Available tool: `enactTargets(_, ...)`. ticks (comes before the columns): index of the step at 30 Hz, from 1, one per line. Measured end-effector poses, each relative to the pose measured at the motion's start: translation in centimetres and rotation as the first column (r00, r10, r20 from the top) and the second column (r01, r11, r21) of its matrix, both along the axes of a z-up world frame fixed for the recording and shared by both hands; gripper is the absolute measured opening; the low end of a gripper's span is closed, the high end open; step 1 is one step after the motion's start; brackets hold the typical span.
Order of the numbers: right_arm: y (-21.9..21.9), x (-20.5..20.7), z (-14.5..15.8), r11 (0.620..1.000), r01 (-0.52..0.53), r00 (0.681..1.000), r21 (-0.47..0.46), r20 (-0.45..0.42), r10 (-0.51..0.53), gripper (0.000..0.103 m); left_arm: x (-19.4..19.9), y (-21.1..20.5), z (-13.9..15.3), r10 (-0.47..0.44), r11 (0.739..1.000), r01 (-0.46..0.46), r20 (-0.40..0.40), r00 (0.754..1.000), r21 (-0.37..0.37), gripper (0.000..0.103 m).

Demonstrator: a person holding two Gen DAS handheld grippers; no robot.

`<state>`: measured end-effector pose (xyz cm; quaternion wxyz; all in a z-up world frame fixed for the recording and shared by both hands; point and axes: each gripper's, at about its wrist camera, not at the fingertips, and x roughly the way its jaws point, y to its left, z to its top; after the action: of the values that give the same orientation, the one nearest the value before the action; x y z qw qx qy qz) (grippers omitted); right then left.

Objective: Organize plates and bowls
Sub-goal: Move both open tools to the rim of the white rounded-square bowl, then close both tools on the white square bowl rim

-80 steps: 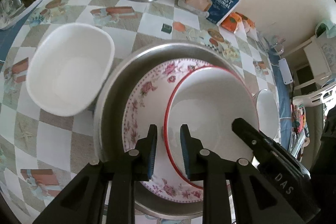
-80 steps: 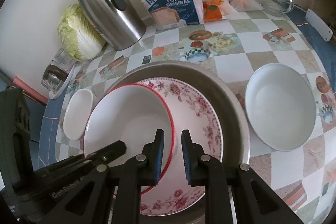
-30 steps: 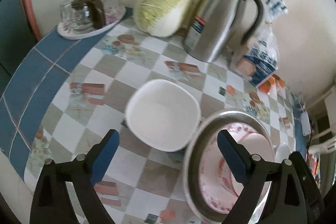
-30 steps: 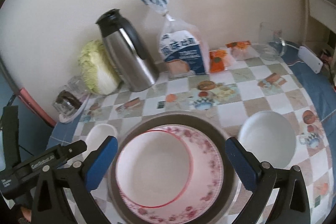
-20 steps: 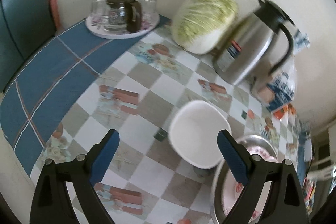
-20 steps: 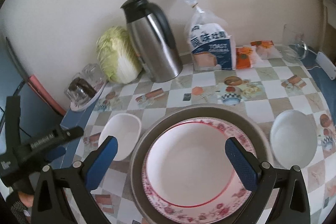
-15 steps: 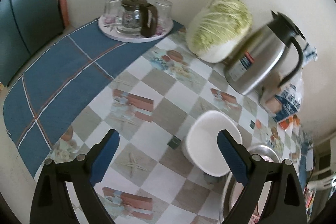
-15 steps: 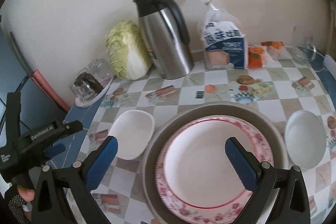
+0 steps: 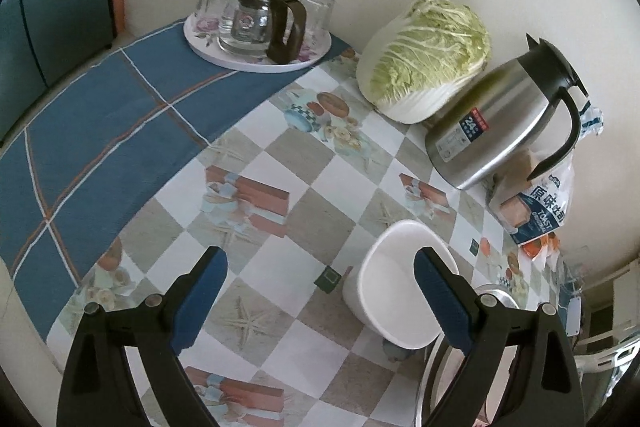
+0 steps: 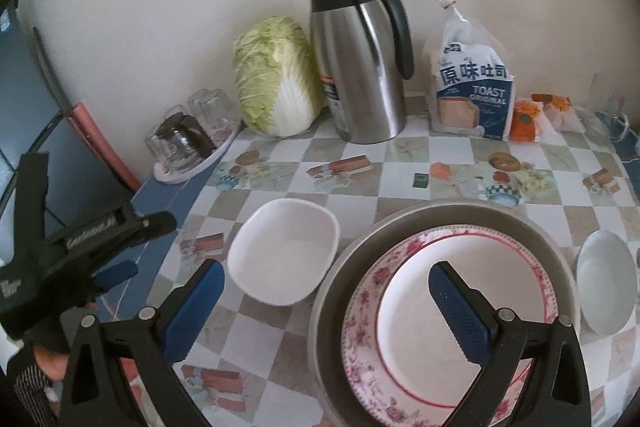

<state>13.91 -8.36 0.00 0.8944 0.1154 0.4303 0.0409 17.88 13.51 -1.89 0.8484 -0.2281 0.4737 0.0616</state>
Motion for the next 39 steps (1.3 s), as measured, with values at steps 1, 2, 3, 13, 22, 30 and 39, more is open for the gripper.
enactTargets(1,-0.2,0.4,0.0,1.000,0.002,1.000,0.010,-0.006,-0.002,0.103,0.1,-0.1,-0.1,-0.007,1.000,0.007,0.002,1.000,-0.004,0.095)
enactTargets(2,-0.2,0.7,0.1,1.000,0.001,1.000,0.016,-0.008,-0.001,0.103,0.2,-0.3,-0.3,-0.013,1.000,0.013,0.001,1.000,-0.011,0.095)
enactTargets(3,-0.2,1.1,0.2,1.000,-0.001,1.000,0.014,-0.009,0.001,0.103,0.3,-0.4,-0.4,-0.017,1.000,0.017,-0.002,1.000,-0.019,0.095)
enactTargets(13,0.6,5.5,0.7,0.997,-0.021,0.996,-0.073,-0.086,0.014,0.096,1.7,-0.6,-3.5,-0.046,0.997,0.043,-0.040,0.998,-0.069,0.095)
enactTargets(22,2.2,8.1,-3.3,0.990,-0.058,0.975,-0.126,-0.220,0.029,0.049,2.9,-1.6,-6.1,-0.084,0.995,0.080,-0.072,0.994,-0.058,0.095)
enactTargets(30,3.7,9.2,-5.7,0.984,-0.079,0.962,-0.160,-0.270,0.033,0.029,3.6,-2.2,-7.5,-0.107,0.991,0.099,-0.098,0.989,-0.089,0.059)
enactTargets(39,4.6,10.1,-6.6,0.977,-0.087,0.958,-0.196,-0.285,0.028,0.020,3.9,-3.1,-8.3,-0.154,0.981,0.141,-0.097,0.983,-0.130,0.026)
